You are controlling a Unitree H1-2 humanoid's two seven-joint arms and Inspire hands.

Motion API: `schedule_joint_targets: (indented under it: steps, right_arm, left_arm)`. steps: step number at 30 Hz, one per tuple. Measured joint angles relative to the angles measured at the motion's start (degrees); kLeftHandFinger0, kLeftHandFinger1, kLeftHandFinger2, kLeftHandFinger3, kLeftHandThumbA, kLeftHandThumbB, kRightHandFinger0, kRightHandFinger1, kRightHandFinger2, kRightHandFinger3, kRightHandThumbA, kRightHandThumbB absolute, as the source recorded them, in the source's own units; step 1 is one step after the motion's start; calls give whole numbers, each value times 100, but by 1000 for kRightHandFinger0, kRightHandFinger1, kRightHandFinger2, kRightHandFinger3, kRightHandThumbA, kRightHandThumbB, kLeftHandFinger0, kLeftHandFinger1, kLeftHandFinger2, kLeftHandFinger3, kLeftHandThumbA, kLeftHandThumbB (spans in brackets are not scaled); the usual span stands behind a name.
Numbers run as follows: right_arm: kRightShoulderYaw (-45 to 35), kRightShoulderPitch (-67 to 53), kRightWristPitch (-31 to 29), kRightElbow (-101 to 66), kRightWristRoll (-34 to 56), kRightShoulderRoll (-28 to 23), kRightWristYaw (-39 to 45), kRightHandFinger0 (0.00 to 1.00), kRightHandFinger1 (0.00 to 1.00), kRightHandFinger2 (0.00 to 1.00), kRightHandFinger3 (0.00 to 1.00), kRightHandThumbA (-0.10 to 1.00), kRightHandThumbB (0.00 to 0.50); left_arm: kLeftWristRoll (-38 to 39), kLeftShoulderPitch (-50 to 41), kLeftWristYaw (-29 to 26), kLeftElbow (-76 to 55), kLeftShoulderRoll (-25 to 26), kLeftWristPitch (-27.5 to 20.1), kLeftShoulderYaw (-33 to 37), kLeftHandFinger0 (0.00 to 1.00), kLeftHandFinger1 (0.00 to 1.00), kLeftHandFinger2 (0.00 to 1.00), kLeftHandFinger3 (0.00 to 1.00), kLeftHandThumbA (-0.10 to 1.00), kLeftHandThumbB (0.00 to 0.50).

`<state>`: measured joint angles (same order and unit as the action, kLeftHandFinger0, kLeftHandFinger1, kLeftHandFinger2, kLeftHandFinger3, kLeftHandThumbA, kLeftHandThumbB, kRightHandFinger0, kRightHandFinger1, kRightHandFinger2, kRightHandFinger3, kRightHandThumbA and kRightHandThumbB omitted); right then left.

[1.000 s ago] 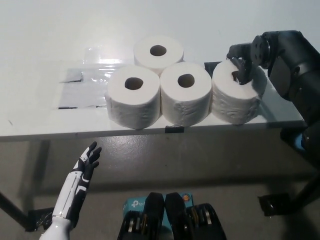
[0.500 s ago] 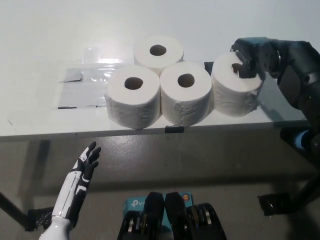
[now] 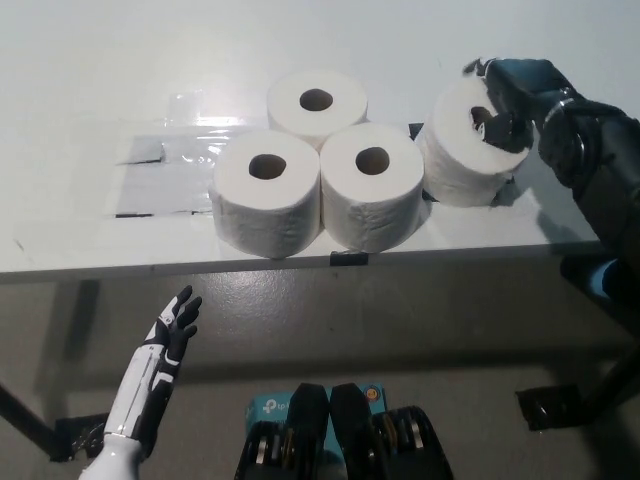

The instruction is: A few rolls of toilet paper are kept infront of the robot and the robot uses its right hand to lift one of the rolls and and places it on top of the other rolls to stack it.

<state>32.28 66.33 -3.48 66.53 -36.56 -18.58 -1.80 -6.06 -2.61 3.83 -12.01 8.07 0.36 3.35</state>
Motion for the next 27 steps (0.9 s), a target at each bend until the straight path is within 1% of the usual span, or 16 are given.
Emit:
schedule_joint_targets:
  steps: [2, 3, 4, 5, 6, 7, 9, 10, 11, 13, 15, 17, 23, 25, 26, 27]
  right_arm:
    - [-103, -191, 4, -264, -16, -55, -238, 0, 476, 939, 878, -100, 121]
    - [-165, -299, 7, -410, -32, -85, -343, 0, 454, 935, 869, -100, 162]
    - [-233, -427, 13, -579, -57, -121, -491, 0, 443, 934, 864, -100, 177]
    - [-274, -516, 17, -695, -78, -145, -581, 0, 354, 906, 775, -100, 211]
    - [-328, -633, 22, -856, -102, -173, -703, 0, 335, 899, 756, -100, 212]
    - [-369, -743, 27, -997, -122, -193, -819, 0, 295, 865, 737, -100, 245]
    - [-473, -981, 51, -1297, -179, -230, -1055, 0, 230, 806, 723, -100, 251]
    - [-506, -1065, 60, -1396, -207, -242, -1158, 0, 211, 793, 722, -100, 251]
    - [-544, -1157, 71, -1503, -240, -251, -1263, 0, 201, 782, 714, -100, 265]
    - [-619, -1374, 98, -1735, -315, -268, -1518, 0, 173, 768, 711, -100, 253]
    - [-663, -1535, 128, -1914, -374, -276, -1746, 0, 149, 750, 706, -100, 278]
    - [-687, -1657, 156, -2053, -422, -275, -1929, 0, 104, 715, 712, -100, 266]
    - [-750, -1982, 194, -2363, -609, -252, -2491, 0, 79, 705, 722, -100, 254]
    - [-776, -2059, 195, -2420, -640, -239, -2649, 0, 76, 690, 722, -100, 230]
    - [-787, -2088, 196, -2441, -655, -231, -2718, 0, 73, 689, 735, -100, 233]
    - [-802, -2119, 196, -2473, -680, -224, -2797, 0, 71, 689, 775, -100, 224]
  left_arm:
    - [0, -5, 0, 25, 0, 1, 0, 1000, 1000, 1000, 1000, 994, 323]
    - [0, -7, 0, 33, 0, 1, 0, 1000, 1000, 1000, 1000, 998, 324]
    - [0, -11, 0, 42, 0, 2, 0, 1000, 1000, 1000, 1000, 1000, 332]
    - [0, -13, 0, 45, 0, 2, 0, 1000, 1000, 1000, 1000, 1000, 330]
    - [0, -17, 0, 47, 0, 3, 0, 1000, 1000, 1000, 1000, 1000, 329]
    - [0, -21, 0, 48, 0, 3, 0, 1000, 1000, 1000, 1000, 1000, 317]
    - [0, -28, 0, 48, 0, 4, 0, 1000, 1000, 1000, 1000, 1000, 321]
    - [0, -29, 0, 49, 0, 4, 0, 1000, 1000, 1000, 1000, 1000, 324]
    - [0, -30, 0, 49, -1, 4, 0, 1000, 1000, 1000, 1000, 1000, 337]
    - [0, -33, 0, 50, 0, 4, 0, 1000, 1000, 1000, 1000, 1000, 334]
    - [0, -39, 0, 50, -1, 4, 0, 1000, 1000, 1000, 1000, 1000, 336]
    - [1, -42, 0, 50, -1, 4, 1, 1000, 1000, 1000, 1000, 1000, 336]
    - [1, -54, 0, 51, -3, 4, 1, 1000, 1000, 1000, 1000, 1000, 334]
    - [1, -55, 0, 51, -3, 4, 0, 1000, 1000, 1000, 1000, 1000, 340]
    - [1, -56, 0, 51, -3, 4, 0, 1000, 1000, 1000, 1000, 1000, 340]
    - [0, -57, 0, 51, -4, 4, 1, 1000, 1000, 1000, 1000, 1000, 316]
